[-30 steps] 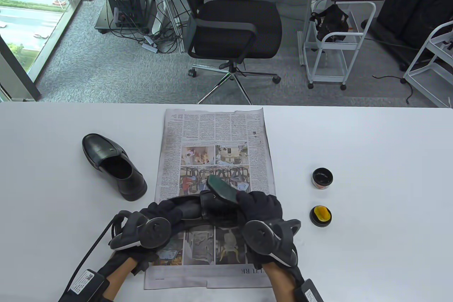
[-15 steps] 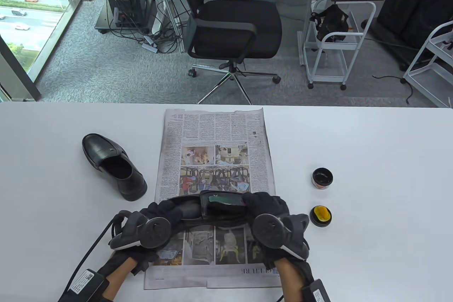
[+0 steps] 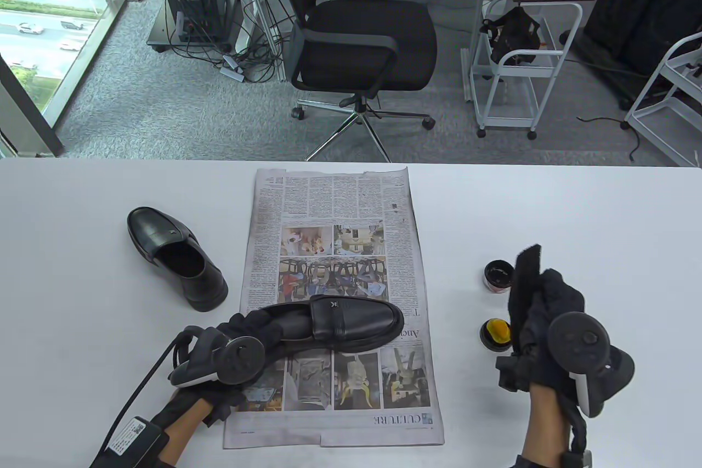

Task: Dip and apply built-in sponge shoe polish on shoes

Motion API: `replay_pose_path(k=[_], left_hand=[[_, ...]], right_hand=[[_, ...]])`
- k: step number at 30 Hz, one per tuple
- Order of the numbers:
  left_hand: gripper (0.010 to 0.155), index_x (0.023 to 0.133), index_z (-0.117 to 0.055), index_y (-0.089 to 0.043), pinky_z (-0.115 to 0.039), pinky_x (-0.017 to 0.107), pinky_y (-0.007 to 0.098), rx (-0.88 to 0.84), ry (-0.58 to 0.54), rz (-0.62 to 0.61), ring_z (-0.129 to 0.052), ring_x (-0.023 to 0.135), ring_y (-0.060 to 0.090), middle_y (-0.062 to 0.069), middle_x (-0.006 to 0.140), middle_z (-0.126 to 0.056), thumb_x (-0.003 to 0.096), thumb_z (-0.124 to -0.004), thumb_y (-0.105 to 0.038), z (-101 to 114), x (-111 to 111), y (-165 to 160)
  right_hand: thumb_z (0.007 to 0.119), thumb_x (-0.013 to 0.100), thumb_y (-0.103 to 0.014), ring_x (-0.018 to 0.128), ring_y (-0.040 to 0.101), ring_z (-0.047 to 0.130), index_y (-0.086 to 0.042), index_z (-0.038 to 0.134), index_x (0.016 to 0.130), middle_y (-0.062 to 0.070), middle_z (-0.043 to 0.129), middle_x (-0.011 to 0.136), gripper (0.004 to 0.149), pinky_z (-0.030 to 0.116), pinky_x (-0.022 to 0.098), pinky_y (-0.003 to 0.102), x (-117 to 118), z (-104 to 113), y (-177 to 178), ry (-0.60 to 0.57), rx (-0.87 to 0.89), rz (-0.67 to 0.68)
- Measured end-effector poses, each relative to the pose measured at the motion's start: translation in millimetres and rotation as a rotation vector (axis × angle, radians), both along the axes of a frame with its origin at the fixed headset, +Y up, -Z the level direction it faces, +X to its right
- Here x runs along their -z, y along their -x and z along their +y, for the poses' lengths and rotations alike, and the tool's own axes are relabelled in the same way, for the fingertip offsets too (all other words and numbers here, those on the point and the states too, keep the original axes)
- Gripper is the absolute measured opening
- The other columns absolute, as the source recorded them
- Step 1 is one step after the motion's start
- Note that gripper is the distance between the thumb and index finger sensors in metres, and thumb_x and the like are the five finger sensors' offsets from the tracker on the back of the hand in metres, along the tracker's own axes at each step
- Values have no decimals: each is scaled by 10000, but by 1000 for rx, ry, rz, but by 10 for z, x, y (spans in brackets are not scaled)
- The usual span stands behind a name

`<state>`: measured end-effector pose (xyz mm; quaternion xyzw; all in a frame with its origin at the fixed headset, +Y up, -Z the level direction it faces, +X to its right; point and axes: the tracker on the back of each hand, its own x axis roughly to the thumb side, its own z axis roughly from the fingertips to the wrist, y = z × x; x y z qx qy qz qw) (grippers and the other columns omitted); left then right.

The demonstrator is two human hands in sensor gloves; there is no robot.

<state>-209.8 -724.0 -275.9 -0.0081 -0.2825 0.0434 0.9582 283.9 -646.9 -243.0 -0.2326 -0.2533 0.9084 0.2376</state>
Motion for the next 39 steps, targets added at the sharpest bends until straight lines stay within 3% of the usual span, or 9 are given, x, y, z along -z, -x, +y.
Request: replay_pose_path(k=[5,10,20,26,31,34,39], left_hand=[[434,939,-703,-222,-740,573,604,1,-2,0,-829,738,471,50,996,-634,590,-649,-475,-1,1,-1],[436,939,-703,-220,-740,572,605,1,-2,-1,-829,736,472,51,995,-634,589,-649,-475,-2,2,-2],[435,939,-704,-220,-739,572,606,1,-1,-2,-828,737,473,51,995,-635,590,-649,-474,-3,3,-2],[435,939,-704,-219,-739,572,606,2,0,-4,-827,737,474,52,995,-635,590,-649,-474,-3,5,-1],[436,940,-702,-220,-739,572,606,2,-1,-3,-828,737,473,52,995,-634,590,-649,-474,-4,5,-2],[436,940,-703,-219,-739,573,605,3,0,-2,-828,738,473,52,995,-635,590,-649,-474,-3,5,-2],[435,940,-702,-221,-740,573,605,3,0,-2,-827,740,473,50,995,-634,591,-648,-475,-4,4,-3]], right_hand=[[754,439,-196,370,222,1036,-152,795,856,161,934,732,421,877,440,522,3,-388,-354,147,194,-75],[749,440,-180,380,248,1044,-130,794,857,176,937,731,422,866,441,538,-9,-640,-558,239,327,-164],[750,459,-214,722,441,887,-135,691,949,221,750,944,500,654,604,675,-44,-629,-516,374,57,-289],[768,458,-296,791,494,823,-140,677,964,228,714,977,538,596,623,713,41,-517,-268,370,-18,-167],[766,453,-370,754,483,853,-143,683,967,232,747,955,568,613,612,710,174,-500,89,390,-31,53],[766,445,-437,729,458,879,-139,678,973,216,780,929,612,633,605,700,252,-555,296,427,-55,178],[774,430,-473,713,432,881,-116,625,1007,220,751,946,696,637,609,691,362,-735,504,547,-166,225]])
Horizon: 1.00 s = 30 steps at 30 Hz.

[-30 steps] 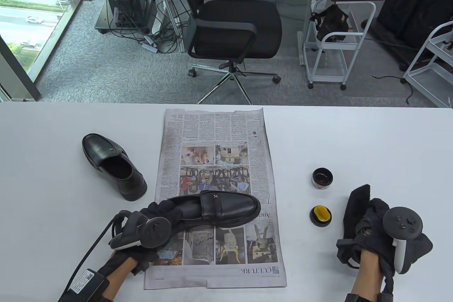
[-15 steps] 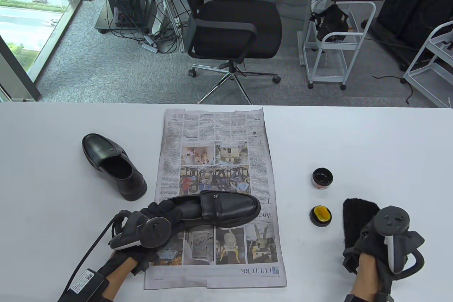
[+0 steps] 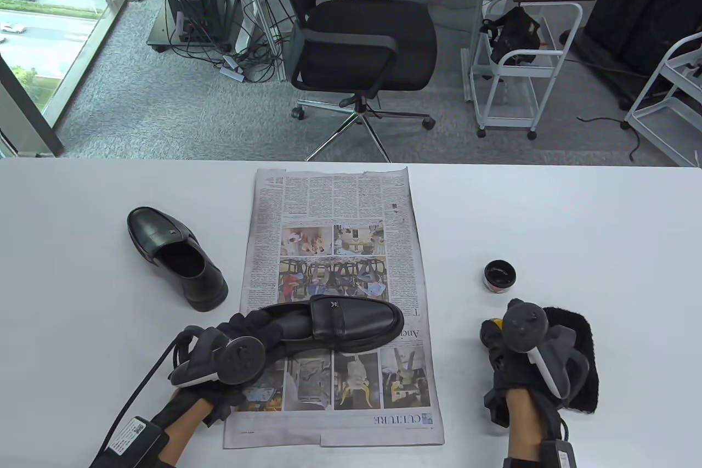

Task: Dip and apply built-in sponge shoe polish on shoes

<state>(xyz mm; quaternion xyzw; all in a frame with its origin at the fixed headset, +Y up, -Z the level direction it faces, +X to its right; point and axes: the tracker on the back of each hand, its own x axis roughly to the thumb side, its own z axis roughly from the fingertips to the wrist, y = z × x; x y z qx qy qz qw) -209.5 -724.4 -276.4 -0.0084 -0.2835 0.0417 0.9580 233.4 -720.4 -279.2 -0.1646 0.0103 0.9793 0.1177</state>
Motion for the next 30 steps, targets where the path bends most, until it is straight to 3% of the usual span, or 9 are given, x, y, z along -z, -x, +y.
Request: replay_pose_path(k=[3,8,17,21,26,30], left_hand=[[436,940,-702,-220,-740,573,604,0,0,-1,-827,739,473,50,995,-635,591,-649,-475,0,0,0],[436,940,-703,-221,-740,573,605,0,1,-1,-828,740,472,51,995,-635,590,-649,-476,0,1,0],[436,940,-704,-220,-739,573,606,-1,4,-3,-826,739,473,52,995,-635,590,-650,-475,0,4,0],[436,941,-703,-220,-738,574,607,-2,5,-3,-825,741,475,52,996,-634,590,-650,-474,0,4,0],[437,941,-704,-219,-738,575,606,-2,8,-3,-825,740,476,52,996,-633,590,-651,-475,1,6,1],[435,940,-705,-220,-738,574,607,-3,8,-4,-825,740,475,52,996,-634,591,-651,-474,0,7,2]], right_hand=[[777,428,-463,674,402,894,-118,624,1005,208,766,917,690,646,605,680,45,-92,94,36,-67,23],[788,437,-316,547,321,926,-182,762,875,143,841,778,458,704,573,628,100,-177,215,12,-174,10],[808,413,-239,555,291,975,-145,760,900,173,867,789,498,764,605,576,150,-150,243,87,-195,28],[809,385,-224,509,265,1005,-146,797,858,169,904,751,480,809,588,561,184,-112,272,100,-246,38],[786,384,-238,461,218,1002,-121,772,857,166,907,746,488,851,548,540,173,252,303,-60,-208,-6],[779,393,-264,469,232,986,-127,762,853,149,896,747,480,824,554,552,363,500,236,-89,-190,-18]])
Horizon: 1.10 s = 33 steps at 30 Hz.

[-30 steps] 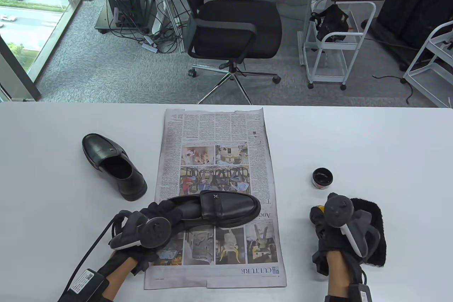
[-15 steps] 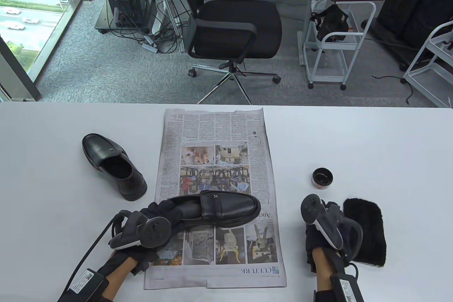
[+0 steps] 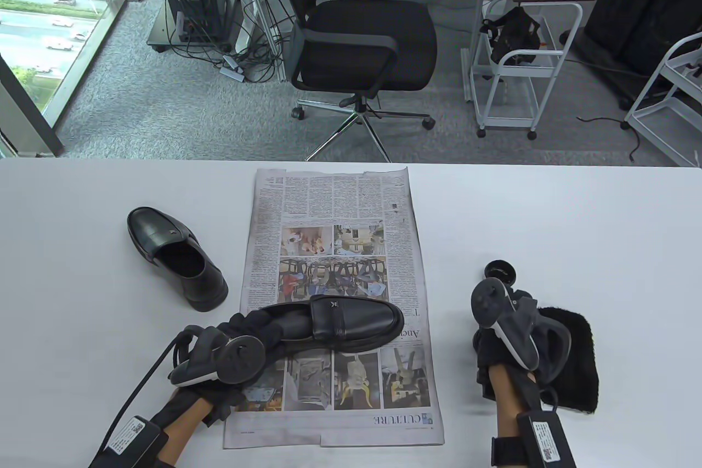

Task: Dip and apply built-in sponge shoe polish on shoes

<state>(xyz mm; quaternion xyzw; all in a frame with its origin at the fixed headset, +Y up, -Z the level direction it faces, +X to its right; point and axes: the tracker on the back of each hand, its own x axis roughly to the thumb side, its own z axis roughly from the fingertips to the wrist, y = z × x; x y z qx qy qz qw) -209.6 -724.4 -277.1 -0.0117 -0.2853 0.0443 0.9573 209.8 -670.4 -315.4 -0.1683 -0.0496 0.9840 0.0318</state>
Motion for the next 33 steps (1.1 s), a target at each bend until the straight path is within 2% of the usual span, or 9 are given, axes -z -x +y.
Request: replay_pose_path(k=[4,9,12,15,24,28,33], left_hand=[[436,940,-704,-220,-738,573,606,1,-1,0,-826,739,474,52,995,-634,590,-650,-475,0,0,0],[435,940,-703,-221,-739,574,605,3,-2,1,-826,739,473,52,995,-635,590,-649,-475,0,0,0],[436,939,-703,-221,-740,573,605,3,-4,1,-827,738,472,52,995,-635,590,-650,-475,0,0,1],[436,939,-703,-221,-740,572,604,3,-5,1,-828,737,471,52,994,-635,590,-649,-476,0,-1,1],[435,938,-703,-221,-740,573,603,2,-8,3,-828,737,468,51,994,-634,590,-648,-476,-1,-3,2],[435,937,-705,-220,-741,571,603,3,-8,2,-829,735,467,47,981,-642,590,-649,-476,1,-1,1],[434,938,-702,-224,-743,572,600,5,-7,6,-829,735,463,37,958,-655,589,-647,-478,1,-1,2]], right_hand=[[789,395,-316,488,279,971,-153,778,830,121,894,724,465,776,572,576,282,41,-124,11,-14,-13],[816,373,-361,437,258,986,-217,828,781,88,920,679,433,799,551,553,541,-97,-211,-79,-95,-64],[826,368,-337,467,243,982,-233,818,788,89,904,706,433,797,571,544,688,-225,-270,-6,-90,-85],[838,364,-296,488,246,982,-241,819,795,101,894,728,435,792,582,545,776,-318,-310,13,-76,-96],[852,362,-288,555,267,956,-259,840,788,101,864,766,427,750,619,567,920,-537,-344,182,-48,-61],[845,370,-290,573,274,935,-249,812,805,104,834,773,438,732,625,574,890,-508,-338,155,-52,-63],[830,382,-290,592,282,923,-248,787,820,111,811,791,443,718,627,584,791,-263,-309,52,-14,-59]])
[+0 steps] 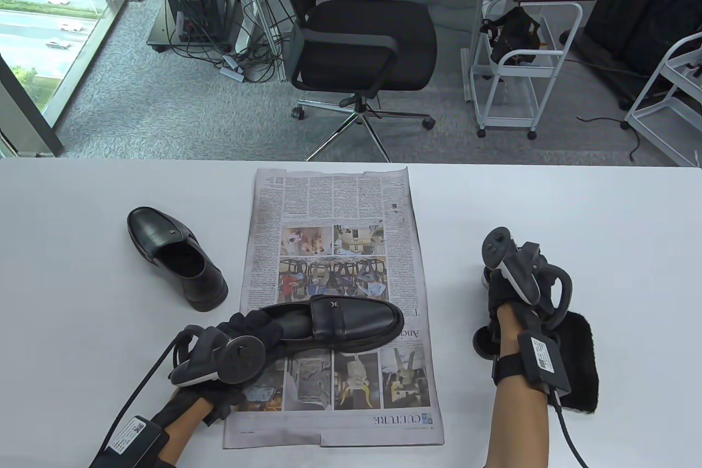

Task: Dip and apply built-in sponge shoe polish on shoes

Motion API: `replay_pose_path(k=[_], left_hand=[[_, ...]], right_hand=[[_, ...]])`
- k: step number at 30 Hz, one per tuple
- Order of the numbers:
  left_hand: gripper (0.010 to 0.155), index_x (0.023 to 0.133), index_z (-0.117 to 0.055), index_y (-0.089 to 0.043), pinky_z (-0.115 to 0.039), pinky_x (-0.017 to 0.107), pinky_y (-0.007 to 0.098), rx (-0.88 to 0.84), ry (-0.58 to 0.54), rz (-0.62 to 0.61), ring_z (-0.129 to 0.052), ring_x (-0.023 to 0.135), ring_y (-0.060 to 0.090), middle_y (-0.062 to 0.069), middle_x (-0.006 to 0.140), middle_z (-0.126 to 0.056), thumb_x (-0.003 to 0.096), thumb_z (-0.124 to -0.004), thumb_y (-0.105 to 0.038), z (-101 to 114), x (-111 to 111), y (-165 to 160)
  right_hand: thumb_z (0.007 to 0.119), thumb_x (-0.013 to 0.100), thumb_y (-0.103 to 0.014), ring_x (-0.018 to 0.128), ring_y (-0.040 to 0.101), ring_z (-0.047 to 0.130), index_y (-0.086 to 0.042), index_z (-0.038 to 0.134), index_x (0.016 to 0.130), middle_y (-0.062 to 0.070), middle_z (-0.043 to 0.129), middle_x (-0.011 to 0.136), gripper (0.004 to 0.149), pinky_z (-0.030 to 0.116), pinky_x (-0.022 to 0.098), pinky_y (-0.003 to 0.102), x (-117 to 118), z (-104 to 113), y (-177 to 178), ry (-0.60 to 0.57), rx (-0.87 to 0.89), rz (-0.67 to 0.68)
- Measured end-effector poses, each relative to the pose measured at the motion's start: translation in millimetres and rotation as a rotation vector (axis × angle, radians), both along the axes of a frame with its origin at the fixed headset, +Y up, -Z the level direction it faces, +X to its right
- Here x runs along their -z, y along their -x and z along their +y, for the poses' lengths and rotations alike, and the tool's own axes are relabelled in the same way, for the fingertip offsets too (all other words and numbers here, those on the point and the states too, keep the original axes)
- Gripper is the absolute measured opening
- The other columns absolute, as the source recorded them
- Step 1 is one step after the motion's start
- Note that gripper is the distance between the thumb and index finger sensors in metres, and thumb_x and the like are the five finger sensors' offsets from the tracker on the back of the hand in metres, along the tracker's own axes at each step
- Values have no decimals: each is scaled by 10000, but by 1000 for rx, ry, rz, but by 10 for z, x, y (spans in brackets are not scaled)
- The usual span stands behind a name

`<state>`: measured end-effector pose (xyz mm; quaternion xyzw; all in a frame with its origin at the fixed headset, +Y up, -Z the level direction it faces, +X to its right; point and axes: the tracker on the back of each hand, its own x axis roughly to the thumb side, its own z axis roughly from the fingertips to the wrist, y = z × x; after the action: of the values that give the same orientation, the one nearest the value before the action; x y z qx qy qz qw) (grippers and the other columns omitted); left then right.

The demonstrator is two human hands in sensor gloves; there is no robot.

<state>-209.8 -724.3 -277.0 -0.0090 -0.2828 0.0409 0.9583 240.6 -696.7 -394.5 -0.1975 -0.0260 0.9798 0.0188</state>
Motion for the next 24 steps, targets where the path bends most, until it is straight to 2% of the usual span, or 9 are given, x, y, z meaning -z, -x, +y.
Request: replay_pose_path(k=[4,8,17,20,24], left_hand=[[434,938,-701,-222,-738,576,602,-4,3,2,-824,740,467,36,963,-651,591,-647,-476,-3,-2,0],[434,938,-702,-223,-736,577,605,-7,6,6,-823,741,472,37,970,-647,589,-649,-475,-4,-4,0],[434,939,-702,-221,-734,577,607,-8,9,3,-820,742,473,41,977,-642,590,-649,-475,-5,0,-1],[435,939,-702,-222,-734,578,607,-9,10,3,-820,743,472,41,978,-642,589,-649,-475,-5,0,0],[435,939,-702,-221,-734,578,606,-8,10,4,-820,744,472,41,980,-642,590,-649,-475,-5,0,0]], right_hand=[[823,391,-292,601,308,921,-237,780,828,131,802,809,442,707,617,604,-150,227,155,-59,5,74],[817,398,-295,619,318,922,-236,770,836,134,798,831,444,704,618,610,-393,352,531,-70,2,212],[809,405,-295,608,322,948,-232,762,844,118,831,833,446,722,607,608,-1014,217,1641,-65,78,560],[802,405,-293,594,314,958,-234,756,845,112,842,823,447,734,601,600,-1105,156,1928,-53,97,639],[802,403,-292,577,313,965,-229,758,843,116,852,808,446,741,589,600,-1160,116,2147,-66,215,694]])
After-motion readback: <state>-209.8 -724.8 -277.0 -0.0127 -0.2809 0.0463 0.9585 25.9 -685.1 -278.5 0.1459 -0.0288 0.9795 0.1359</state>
